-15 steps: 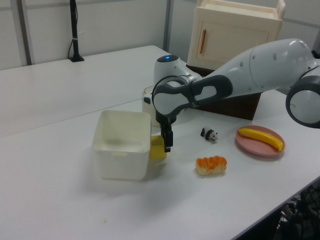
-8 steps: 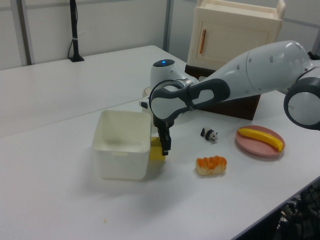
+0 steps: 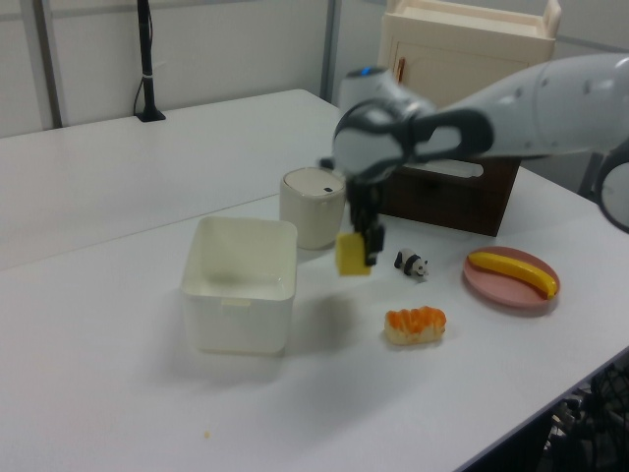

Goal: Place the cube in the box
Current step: 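Close the gripper on the yellow cube and lift it, then carry the yellow cube over the plastic box and release it inside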

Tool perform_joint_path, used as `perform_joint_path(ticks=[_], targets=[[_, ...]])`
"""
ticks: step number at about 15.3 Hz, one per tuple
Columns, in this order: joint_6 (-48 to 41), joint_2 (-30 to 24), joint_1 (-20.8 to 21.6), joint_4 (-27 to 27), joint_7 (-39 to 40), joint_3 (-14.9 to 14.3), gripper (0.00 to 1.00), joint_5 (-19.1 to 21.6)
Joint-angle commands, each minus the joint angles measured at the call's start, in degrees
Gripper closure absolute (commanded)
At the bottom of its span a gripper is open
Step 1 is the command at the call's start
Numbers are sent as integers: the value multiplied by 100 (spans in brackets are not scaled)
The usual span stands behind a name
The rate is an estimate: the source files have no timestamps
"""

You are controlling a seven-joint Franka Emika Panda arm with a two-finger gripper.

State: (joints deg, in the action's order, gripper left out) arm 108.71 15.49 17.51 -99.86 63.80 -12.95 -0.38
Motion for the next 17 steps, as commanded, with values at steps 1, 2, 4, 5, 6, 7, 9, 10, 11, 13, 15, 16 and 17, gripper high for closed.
perform_joint_path(ticks=[1, 2, 4, 5, 6, 7, 9, 10, 11, 13, 15, 16, 17], targets=[[-719, -266, 77, 589, 335, -260, 38, 652], [-824, -266, 103, 695, 283, -260, 38, 767], [-791, -248, 200, 880, -381, -199, 38, 1004], [-764, -196, 279, 924, -664, -173, 37, 1031], [-703, -169, 419, 986, -867, -164, 36, 1040], [-598, -152, 585, 1047, -1034, -164, 35, 1058], [-317, -21, 902, 1074, -1464, -164, 32, 1067], [-142, 76, 1051, 1074, -1684, -164, 32, 1049], [17, 181, 1183, 1074, -1860, -164, 30, 1032], [202, 357, 1333, 1074, -2107, -164, 5, 1014], [291, 419, 1404, 1074, -2301, -164, 0, 988], [291, 420, 1404, 1074, -2328, -164, 0, 988], [291, 411, 1404, 1074, -2328, -164, 0, 996]])
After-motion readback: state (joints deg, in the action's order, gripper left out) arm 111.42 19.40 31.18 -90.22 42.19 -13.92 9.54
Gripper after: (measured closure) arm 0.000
